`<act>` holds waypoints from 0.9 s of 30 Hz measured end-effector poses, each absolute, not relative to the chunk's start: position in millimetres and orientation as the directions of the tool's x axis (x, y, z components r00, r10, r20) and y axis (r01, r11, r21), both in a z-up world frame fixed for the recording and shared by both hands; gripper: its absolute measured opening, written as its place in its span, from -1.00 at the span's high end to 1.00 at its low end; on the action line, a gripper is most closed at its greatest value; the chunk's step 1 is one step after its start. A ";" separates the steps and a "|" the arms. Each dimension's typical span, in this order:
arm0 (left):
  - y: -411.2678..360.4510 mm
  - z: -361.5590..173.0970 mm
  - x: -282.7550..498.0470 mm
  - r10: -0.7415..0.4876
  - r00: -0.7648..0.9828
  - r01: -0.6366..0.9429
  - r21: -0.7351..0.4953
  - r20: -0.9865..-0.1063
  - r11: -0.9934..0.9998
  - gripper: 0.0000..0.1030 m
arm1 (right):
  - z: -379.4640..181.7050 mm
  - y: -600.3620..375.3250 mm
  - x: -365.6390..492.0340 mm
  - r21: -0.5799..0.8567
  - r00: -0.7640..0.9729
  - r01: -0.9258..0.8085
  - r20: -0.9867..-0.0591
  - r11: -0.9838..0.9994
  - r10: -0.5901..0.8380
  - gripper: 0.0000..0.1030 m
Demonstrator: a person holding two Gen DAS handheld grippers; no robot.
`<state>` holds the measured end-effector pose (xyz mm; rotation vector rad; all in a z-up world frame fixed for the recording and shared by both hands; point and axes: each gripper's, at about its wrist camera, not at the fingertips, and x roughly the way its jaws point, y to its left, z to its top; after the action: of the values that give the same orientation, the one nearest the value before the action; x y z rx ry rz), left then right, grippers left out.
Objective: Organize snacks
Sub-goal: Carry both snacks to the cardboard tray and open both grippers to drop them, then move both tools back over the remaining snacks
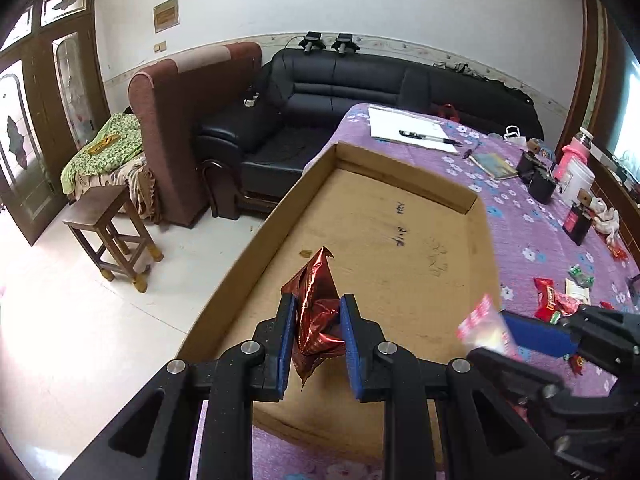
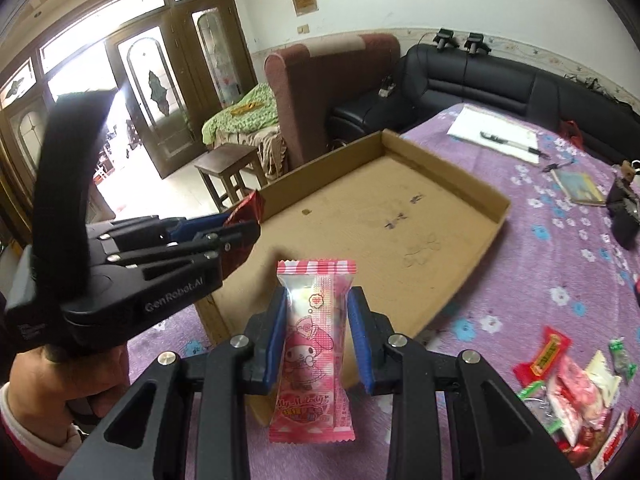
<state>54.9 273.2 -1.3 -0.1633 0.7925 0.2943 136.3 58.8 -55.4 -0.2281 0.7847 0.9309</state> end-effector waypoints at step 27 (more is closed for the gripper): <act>255.6 28.2 49.6 0.333 0.674 -0.365 0.094 -0.660 0.926 -0.99 | -48.1 30.4 133.9 0.164 0.414 -0.749 -0.641 0.642 0.647 -0.49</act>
<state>49.6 255.6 28.2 -0.0466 0.7328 0.3931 133.9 30.4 -48.1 -0.1569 0.7316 0.8816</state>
